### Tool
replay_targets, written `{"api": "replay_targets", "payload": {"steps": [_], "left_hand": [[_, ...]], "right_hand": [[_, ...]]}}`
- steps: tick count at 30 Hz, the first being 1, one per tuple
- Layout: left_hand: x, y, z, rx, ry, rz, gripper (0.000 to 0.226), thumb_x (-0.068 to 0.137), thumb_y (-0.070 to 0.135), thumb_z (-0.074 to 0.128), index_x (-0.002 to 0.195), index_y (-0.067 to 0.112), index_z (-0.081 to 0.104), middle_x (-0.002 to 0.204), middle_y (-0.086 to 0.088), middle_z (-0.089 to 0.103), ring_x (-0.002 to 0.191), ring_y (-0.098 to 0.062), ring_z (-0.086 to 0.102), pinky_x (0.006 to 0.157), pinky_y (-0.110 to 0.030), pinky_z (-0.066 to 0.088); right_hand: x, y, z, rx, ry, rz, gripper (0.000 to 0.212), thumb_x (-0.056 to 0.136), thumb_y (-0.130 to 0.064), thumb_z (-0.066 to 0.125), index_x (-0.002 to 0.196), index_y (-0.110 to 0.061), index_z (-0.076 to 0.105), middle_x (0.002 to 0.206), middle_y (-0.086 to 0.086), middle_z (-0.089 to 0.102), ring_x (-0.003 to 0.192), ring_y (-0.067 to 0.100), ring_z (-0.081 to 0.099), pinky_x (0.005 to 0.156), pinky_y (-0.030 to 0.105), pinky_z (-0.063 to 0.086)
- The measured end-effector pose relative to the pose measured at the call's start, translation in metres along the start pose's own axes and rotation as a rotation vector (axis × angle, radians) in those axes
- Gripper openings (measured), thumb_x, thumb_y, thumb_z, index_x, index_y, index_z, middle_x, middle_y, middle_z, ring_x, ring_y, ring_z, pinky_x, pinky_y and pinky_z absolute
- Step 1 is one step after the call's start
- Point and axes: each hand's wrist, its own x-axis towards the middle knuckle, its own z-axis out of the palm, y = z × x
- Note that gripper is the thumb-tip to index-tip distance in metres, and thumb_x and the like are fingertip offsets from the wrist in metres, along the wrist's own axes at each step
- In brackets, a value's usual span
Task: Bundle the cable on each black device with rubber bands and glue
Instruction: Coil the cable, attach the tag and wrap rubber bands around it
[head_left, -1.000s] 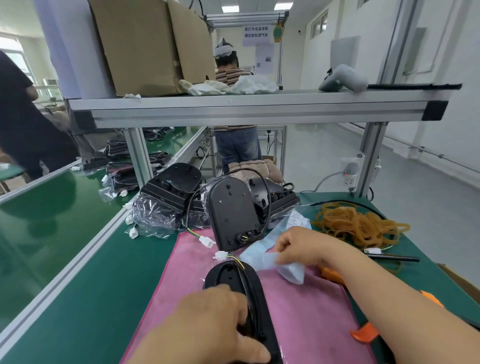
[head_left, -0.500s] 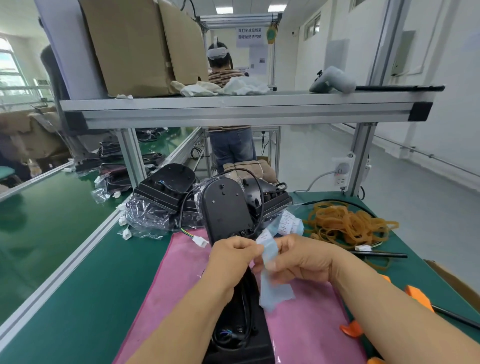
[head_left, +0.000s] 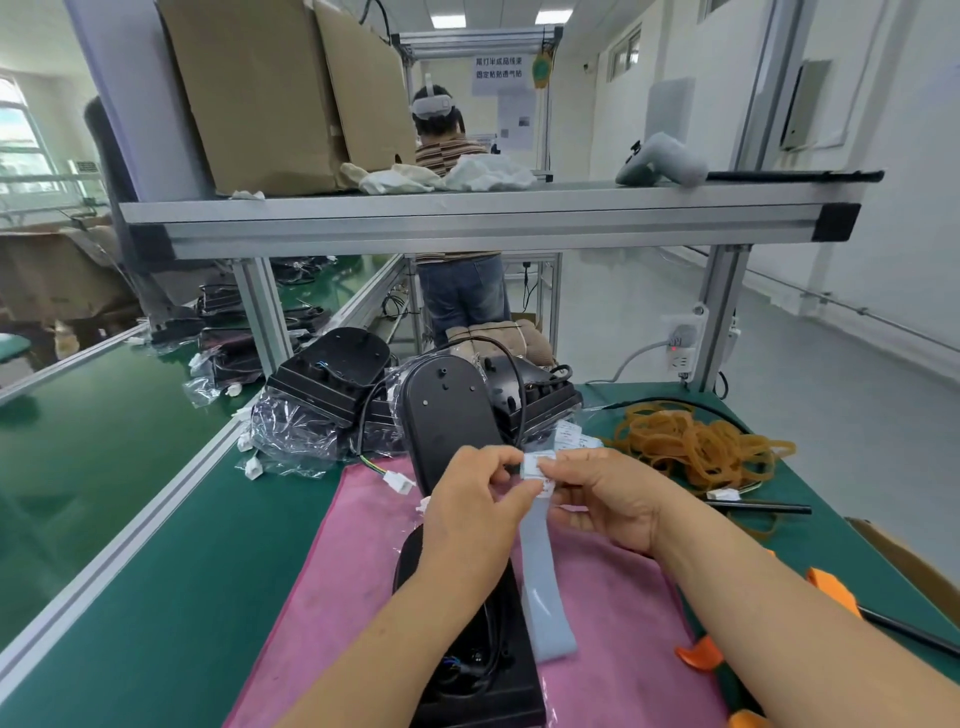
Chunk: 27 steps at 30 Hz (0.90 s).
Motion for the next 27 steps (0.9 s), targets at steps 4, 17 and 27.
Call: {"api": "replay_targets", "payload": {"steps": [4, 17, 27], "left_hand": [[0.003, 0.002, 0.005, 0.113, -0.035, 0.091, 0.019, 0.083, 0.025, 0.077, 0.101, 0.022, 0.074, 0.089, 0.006, 0.054, 0.078, 0.000, 0.054, 0.076, -0.026, 0.047], [-0.001, 0.000, 0.010, 0.384, 0.161, 0.446, 0.010, 0.075, 0.011, 0.082, 0.076, 0.014, 0.073, 0.076, -0.002, 0.056, 0.071, -0.021, 0.058, 0.045, -0.031, 0.047], [0.002, -0.016, -0.036, -0.328, 0.089, -0.326, 0.014, 0.079, 0.007, 0.077, 0.075, 0.018, 0.070, 0.059, 0.009, 0.062, 0.056, -0.007, 0.052, 0.057, -0.018, 0.041]], "right_hand": [[-0.001, -0.001, 0.001, 0.012, 0.037, 0.020, 0.011, 0.095, -0.016, 0.061, 0.100, -0.009, 0.068, 0.084, 0.007, 0.069, 0.074, 0.016, 0.065, 0.068, 0.030, 0.057], [-0.004, -0.003, 0.013, 0.048, 0.108, 0.127, 0.008, 0.093, -0.014, 0.057, 0.090, -0.014, 0.064, 0.084, 0.004, 0.067, 0.085, 0.018, 0.063, 0.077, 0.033, 0.049], [0.010, -0.003, -0.012, -0.803, 0.503, -0.184, 0.030, 0.096, -0.019, 0.051, 0.066, -0.012, 0.048, 0.067, 0.009, 0.047, 0.062, 0.021, 0.042, 0.055, 0.031, 0.032]]}}
